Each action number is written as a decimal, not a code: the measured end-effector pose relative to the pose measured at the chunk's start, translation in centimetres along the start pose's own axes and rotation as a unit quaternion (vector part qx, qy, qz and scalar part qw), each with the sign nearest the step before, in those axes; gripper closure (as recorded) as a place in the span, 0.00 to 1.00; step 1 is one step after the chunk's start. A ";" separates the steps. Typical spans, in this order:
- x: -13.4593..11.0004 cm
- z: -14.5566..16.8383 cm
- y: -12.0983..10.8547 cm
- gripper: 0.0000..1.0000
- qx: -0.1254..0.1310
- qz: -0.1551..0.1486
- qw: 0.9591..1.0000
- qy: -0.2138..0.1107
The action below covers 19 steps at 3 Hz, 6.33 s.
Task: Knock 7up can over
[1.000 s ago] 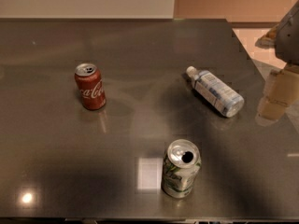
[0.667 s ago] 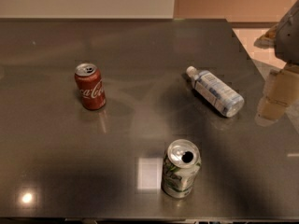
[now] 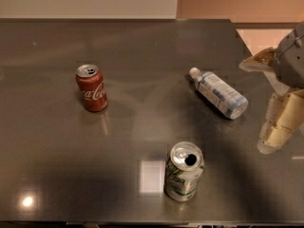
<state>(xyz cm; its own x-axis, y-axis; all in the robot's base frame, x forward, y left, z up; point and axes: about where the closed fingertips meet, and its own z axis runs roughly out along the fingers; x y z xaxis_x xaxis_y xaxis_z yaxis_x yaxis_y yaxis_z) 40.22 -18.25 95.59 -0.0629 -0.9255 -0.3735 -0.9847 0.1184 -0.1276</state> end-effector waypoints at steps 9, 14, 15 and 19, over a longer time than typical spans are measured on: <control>-8.6 8.3 5.7 0.87 -0.093 -0.069 0.984 -0.134; -10.0 10.9 -1.6 0.82 -0.061 -0.144 0.972 0.175; -9.7 11.6 -2.4 0.59 -0.058 -0.161 0.963 0.209; -8.9 13.8 -1.8 0.00 -0.082 -0.194 0.948 0.239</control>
Offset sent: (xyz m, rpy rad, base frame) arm -0.0824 0.0789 -0.0637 0.2611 0.0879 0.2735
